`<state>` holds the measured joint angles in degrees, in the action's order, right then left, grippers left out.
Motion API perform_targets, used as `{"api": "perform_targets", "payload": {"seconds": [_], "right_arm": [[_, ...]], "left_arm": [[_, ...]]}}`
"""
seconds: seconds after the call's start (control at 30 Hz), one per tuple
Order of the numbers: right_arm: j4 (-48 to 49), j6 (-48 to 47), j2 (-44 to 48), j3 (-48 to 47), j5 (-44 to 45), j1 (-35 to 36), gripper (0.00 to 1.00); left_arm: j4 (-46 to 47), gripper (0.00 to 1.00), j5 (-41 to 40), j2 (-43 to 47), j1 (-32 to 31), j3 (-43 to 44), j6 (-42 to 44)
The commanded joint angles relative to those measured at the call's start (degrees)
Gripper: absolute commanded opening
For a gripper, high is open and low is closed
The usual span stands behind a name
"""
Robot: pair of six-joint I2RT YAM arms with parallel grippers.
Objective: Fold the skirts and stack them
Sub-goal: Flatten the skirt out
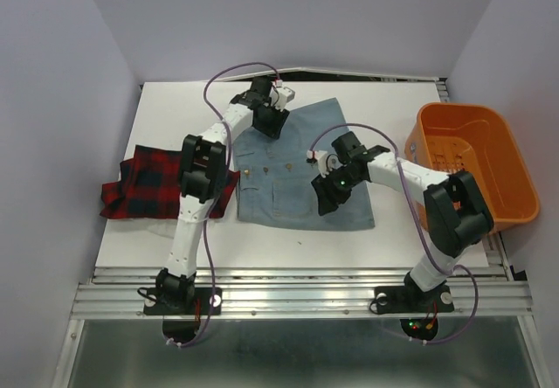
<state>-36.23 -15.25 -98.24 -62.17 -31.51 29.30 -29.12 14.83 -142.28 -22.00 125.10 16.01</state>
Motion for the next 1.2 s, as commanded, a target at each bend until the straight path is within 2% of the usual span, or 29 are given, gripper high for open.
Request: {"api": "perform_targets", "payload": {"seconds": [0.0, 0.17, 0.27, 0.47, 0.57, 0.7, 0.9, 1.03, 1.17], "right_arm": [[-0.51, 0.23, 6.21, -5.32, 4.07, -4.94, 0.52], [0.36, -11.62, 7.36, -4.72, 14.78, -7.59, 0.51], [2.99, -14.1, 5.44, -3.05, 17.52, -8.12, 0.51], [6.61, -15.42, -0.72, -2.34, 18.59, -8.64, 0.49], [7.4, -16.22, -2.05, -0.24, 19.46, -9.17, 0.49], [7.23, -16.92, -1.0, 4.5, 20.08, -9.7, 0.49], [7.31, -17.71, 4.27, 11.89, 21.57, -9.7, 0.49], [7.4, -17.71, 6.91, 10.5, 23.51, -9.7, 0.5], [4.07, -19.73, 9.46, 4.09, 25.26, -9.7, 0.51]], "left_arm": [[2.13, 0.58, 3.1, 12.27, 0.29, -6.08, 1.83], [1.44, 0.58, 4.24, 25.26, -0.24, -19.78, 4.64], [0.91, 0.57, 4.15, 29.67, -1.2, -28.75, 5.35], [3.19, 0.54, 4.94, 32.06, -3.4, -41.14, 5.0], [4.25, 0.54, 7.05, 30.58, -4.54, -43.7, 5.26], [5.57, 0.53, 7.49, 25.93, -5.33, -42.93, 4.21], [5.84, 0.52, 8.9, 17.23, -6.39, -34.58, 2.71], [5.31, 0.52, 9.51, 14.31, -7.62, -29.22, 1.48], [4.17, 0.53, 9.52, 16.58, -7.8, -27.8, 0.69]]}}
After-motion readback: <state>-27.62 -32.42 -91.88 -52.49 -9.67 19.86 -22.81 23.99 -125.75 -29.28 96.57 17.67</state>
